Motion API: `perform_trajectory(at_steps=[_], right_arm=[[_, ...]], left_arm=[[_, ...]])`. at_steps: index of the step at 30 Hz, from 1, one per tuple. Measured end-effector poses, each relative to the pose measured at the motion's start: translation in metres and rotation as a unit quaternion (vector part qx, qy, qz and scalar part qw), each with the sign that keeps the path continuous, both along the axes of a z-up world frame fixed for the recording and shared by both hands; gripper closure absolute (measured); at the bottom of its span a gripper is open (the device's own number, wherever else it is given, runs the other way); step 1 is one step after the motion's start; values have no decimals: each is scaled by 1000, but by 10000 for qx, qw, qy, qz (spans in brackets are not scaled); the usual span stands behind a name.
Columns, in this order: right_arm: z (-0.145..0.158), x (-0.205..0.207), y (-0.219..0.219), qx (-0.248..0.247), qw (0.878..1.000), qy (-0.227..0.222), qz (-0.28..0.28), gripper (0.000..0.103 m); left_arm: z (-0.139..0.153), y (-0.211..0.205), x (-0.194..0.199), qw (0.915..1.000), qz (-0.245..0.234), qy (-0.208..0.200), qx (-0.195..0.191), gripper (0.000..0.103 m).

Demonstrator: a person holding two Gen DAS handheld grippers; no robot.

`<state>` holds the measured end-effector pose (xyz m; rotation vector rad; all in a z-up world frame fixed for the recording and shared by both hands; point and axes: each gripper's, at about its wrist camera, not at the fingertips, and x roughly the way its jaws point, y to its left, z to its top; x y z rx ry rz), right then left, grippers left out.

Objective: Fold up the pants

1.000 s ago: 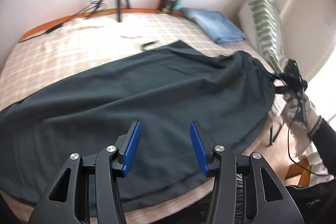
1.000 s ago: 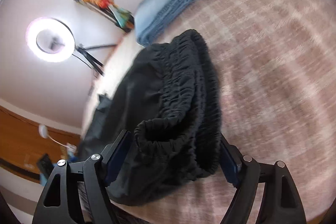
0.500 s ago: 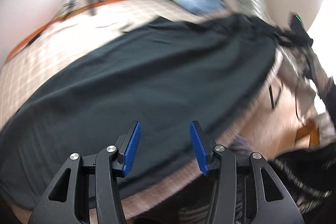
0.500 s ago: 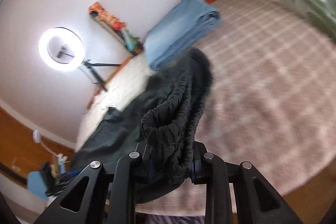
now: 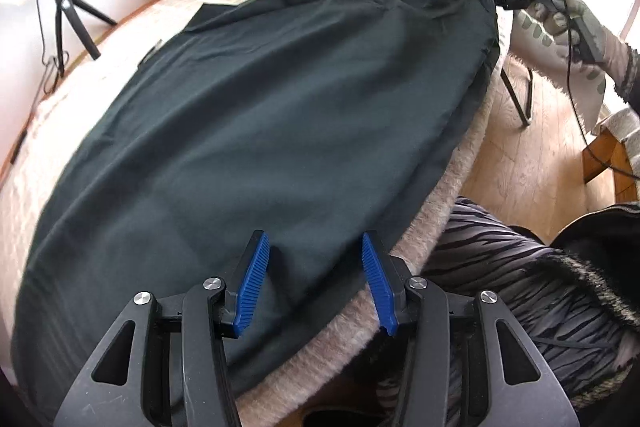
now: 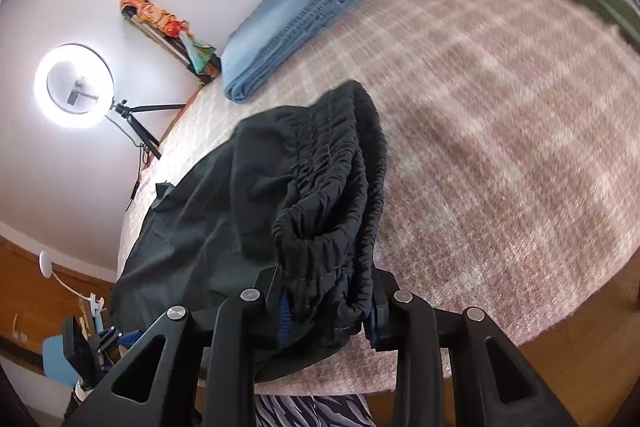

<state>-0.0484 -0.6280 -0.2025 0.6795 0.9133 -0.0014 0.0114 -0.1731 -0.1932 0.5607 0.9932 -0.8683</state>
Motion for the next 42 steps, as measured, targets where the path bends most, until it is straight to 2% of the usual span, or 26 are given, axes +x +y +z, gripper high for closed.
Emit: perform_trajectory(at_steps=[1,2,3,6,10,13,15,18,19,22,24,27,29,32,34,36,42], right_arm=[[2,1,2,-57,10000,7,18,74],[2,2,2,-86,10000,22,22,74],[1,4,3,-115,9999,55,7,74],[5,4,5,-105,9999,47,-43,75],[27,-8,10,24,9995,-311,-5,78],[39,-16,13,-157,9985,-522,53,78],[28,-17,15,-390,9986,-360,72,78],[-10,-18,7,-217,9996,152,-72,79],[-19,-19,5,-169,9996,199,-126,79],[-23,-20,6,-222,9996,170,-107,79],[-20,-21,7,-346,9990,276,-44,75],[-5,-22,6,-786,9960,418,-33,52],[15,-28,1,-1150,9927,298,-198,52],[47,-29,-1,-1505,9880,-47,-335,48],[67,-20,5,-1530,9874,-362,-156,36],[80,-3,19,-1459,9874,-593,150,31],[89,75,85,-1169,9813,-939,1204,31]], left_arm=[[-1,-2,-1,10000,-49,-29,38,73],[-2,-2,-3,9999,-113,-15,21,91],[-1,-4,-5,9998,-171,-32,-3,97],[7,-3,-13,9992,-290,-246,-86,99],[20,4,-9,9988,-115,-378,-299,100],[23,11,-6,9985,4,-134,-528,101],[20,10,-12,9986,-63,-45,-528,101],[1,3,-27,9990,-355,61,-259,101],[-4,2,-28,9992,-358,11,-169,101],[-1,3,-21,9991,-234,199,-301,101],[5,5,-19,9988,-229,263,-346,96],[18,8,-18,9988,-126,255,-408,82],[31,12,-19,9972,-28,311,-679,77],[48,13,-15,9935,186,310,-1081,64],[52,10,-11,9920,289,262,-1203,63],[49,2,-5,9921,408,173,-1174,63],[20,-10,9,9894,734,439,-1171,63]])
